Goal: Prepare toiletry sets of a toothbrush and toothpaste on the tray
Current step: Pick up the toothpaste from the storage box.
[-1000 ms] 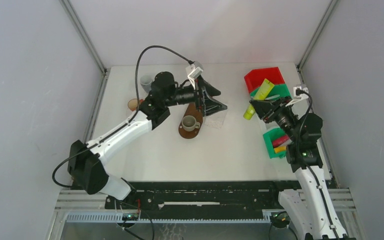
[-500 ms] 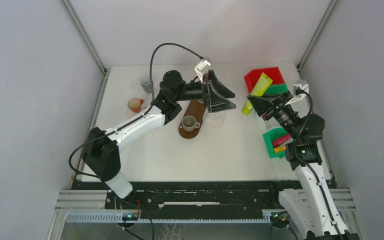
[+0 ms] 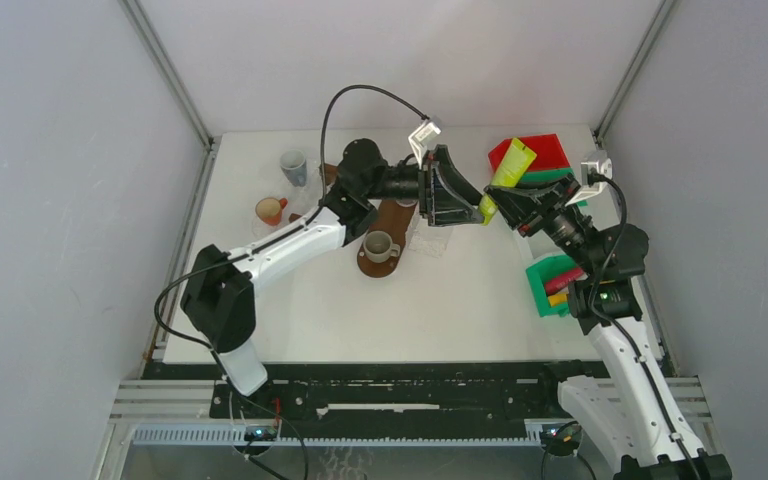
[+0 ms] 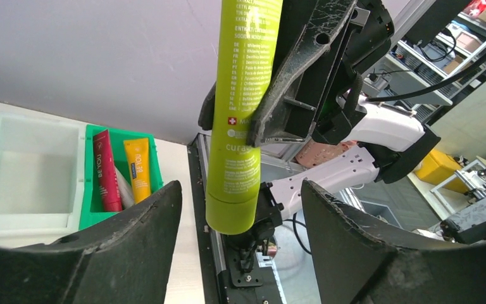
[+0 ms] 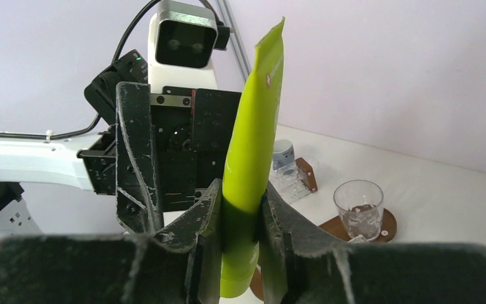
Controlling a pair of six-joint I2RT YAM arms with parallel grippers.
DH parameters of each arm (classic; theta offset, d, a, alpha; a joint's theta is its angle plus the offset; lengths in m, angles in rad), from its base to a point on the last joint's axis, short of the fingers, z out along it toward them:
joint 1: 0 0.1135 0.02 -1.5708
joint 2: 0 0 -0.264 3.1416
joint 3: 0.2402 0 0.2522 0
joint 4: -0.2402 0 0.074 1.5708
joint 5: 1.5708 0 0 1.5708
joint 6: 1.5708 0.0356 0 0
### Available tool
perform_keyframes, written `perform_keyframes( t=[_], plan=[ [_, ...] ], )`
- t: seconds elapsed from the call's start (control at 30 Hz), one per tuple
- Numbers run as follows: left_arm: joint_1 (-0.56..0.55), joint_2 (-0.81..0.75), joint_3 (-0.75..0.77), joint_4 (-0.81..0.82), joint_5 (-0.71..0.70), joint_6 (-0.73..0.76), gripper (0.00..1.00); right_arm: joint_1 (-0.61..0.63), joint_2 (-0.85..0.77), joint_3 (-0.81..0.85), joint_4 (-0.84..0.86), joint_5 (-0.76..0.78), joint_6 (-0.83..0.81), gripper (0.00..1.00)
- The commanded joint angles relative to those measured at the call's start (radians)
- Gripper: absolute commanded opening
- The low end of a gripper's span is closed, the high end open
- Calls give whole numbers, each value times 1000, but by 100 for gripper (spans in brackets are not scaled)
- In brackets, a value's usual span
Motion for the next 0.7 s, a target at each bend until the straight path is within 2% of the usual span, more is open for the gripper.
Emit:
perform_keyframes(
  t=[0.0,0.3,0.67],
  plan=[
    [-13,6,71,39,30,-16,72,21,2,51,79,6,8,1],
    [-21,16,85,42,47,-21,56,44,16,51,87,0,8,1],
    [-22,23,100,42,73,-21,21,70,28,57,78,0,-3,3]
  ],
)
